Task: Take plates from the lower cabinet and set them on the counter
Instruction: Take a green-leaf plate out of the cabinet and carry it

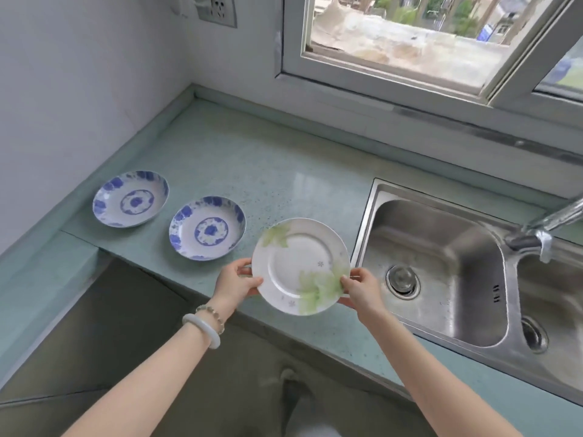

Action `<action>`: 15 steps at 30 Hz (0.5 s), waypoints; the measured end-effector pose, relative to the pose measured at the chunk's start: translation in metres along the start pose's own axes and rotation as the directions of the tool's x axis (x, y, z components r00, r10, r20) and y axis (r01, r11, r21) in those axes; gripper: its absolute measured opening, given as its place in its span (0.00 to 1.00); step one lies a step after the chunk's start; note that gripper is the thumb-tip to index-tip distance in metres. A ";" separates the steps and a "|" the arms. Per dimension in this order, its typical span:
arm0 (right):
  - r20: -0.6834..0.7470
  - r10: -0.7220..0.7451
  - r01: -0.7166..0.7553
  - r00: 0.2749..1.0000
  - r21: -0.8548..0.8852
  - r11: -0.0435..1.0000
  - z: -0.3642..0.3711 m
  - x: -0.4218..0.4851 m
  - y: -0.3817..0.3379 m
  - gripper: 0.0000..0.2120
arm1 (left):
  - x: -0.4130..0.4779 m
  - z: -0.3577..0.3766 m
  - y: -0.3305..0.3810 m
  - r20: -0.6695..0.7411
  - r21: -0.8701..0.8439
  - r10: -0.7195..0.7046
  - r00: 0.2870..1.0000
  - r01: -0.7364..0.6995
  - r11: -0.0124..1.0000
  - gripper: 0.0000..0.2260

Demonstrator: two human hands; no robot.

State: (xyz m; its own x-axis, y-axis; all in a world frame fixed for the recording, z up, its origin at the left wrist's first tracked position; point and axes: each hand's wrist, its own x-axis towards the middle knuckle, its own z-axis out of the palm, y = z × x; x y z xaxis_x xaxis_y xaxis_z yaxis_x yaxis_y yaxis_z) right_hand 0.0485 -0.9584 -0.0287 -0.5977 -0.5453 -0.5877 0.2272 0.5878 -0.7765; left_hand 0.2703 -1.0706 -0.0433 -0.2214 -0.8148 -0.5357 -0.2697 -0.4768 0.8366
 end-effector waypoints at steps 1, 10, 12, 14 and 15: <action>-0.005 0.009 -0.009 1.000 -0.039 0.999 0.000 0.010 0.001 0.02 | 0.006 0.004 -0.003 -0.019 0.017 -0.008 1.000 0.009 1.000 0.23; 0.019 0.051 -0.047 0.999 -0.182 0.982 0.004 0.052 0.011 0.06 | 0.031 0.016 -0.019 -0.082 0.148 -0.013 0.997 0.026 0.989 0.21; 0.029 0.051 -0.045 0.998 -0.188 0.981 0.004 0.056 0.014 0.06 | 0.033 0.016 -0.020 -0.096 0.184 -0.003 0.995 0.021 0.983 0.20; 0.041 0.051 -0.043 0.998 -0.186 0.982 0.003 0.059 0.015 0.05 | 0.034 0.016 -0.022 -0.108 0.211 0.003 0.994 0.020 0.977 0.20; 0.045 0.051 -0.041 0.998 -0.186 0.982 0.003 0.060 0.016 0.04 | 0.035 0.017 -0.023 -0.114 0.223 0.006 0.993 0.019 0.975 0.19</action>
State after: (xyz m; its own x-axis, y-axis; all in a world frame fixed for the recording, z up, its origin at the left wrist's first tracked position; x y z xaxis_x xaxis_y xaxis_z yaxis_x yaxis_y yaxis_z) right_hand 0.0187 -0.9841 -0.0773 -0.5506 -0.5410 -0.6357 0.1050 0.7107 -0.6956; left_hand 0.2528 -1.0828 -0.0827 -0.1145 -0.8503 -0.5138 -0.4758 -0.4070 0.7797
